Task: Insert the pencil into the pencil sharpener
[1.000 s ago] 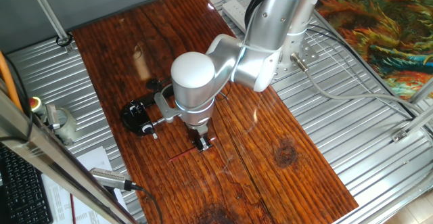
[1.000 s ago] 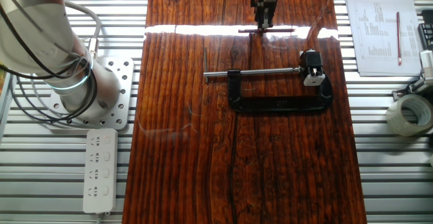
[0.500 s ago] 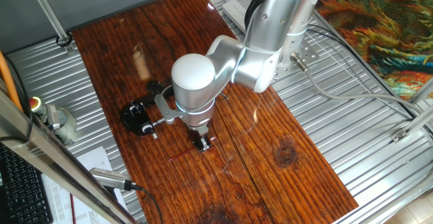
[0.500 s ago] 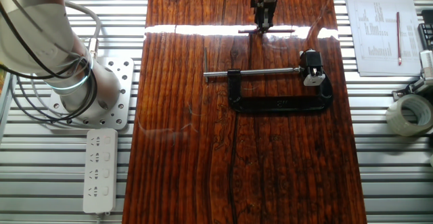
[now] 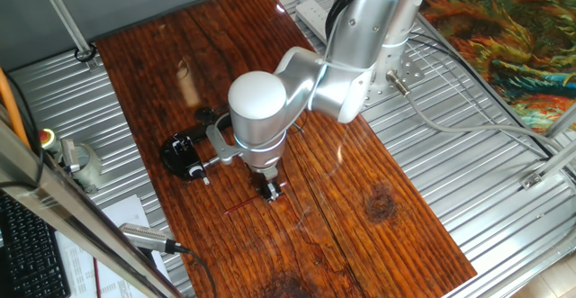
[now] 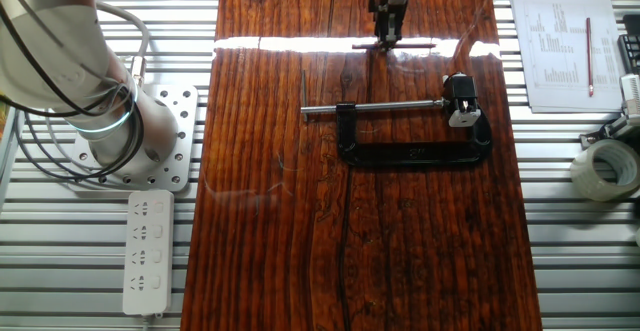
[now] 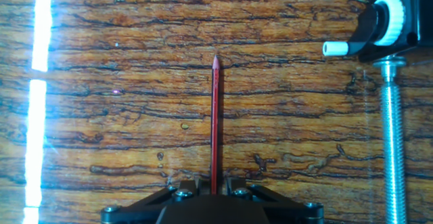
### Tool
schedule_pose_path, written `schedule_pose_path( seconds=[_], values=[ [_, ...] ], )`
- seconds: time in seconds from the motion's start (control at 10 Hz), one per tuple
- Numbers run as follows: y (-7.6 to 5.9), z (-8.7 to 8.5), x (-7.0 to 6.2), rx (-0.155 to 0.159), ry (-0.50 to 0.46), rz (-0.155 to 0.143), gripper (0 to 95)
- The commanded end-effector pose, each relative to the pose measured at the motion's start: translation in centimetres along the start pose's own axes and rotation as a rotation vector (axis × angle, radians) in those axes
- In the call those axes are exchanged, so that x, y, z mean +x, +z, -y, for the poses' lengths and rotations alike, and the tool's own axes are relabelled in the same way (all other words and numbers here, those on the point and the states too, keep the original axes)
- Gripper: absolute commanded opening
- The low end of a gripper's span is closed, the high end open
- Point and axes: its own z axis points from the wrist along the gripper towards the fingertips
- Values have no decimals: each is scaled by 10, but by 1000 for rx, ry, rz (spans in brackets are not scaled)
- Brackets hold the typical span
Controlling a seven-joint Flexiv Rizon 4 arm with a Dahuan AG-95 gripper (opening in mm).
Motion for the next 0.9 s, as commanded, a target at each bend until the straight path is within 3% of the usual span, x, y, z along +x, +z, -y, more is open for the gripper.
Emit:
schedule_pose_path(
  seconds=[0.1, 0.2, 0.3, 0.9],
  values=[
    [0, 0, 0, 0, 2, 0, 190],
    [0, 0, 0, 0, 2, 0, 190],
    [0, 0, 0, 0, 3, 0, 0],
    [-2, 0, 0, -2, 5, 2, 0]
  ],
)
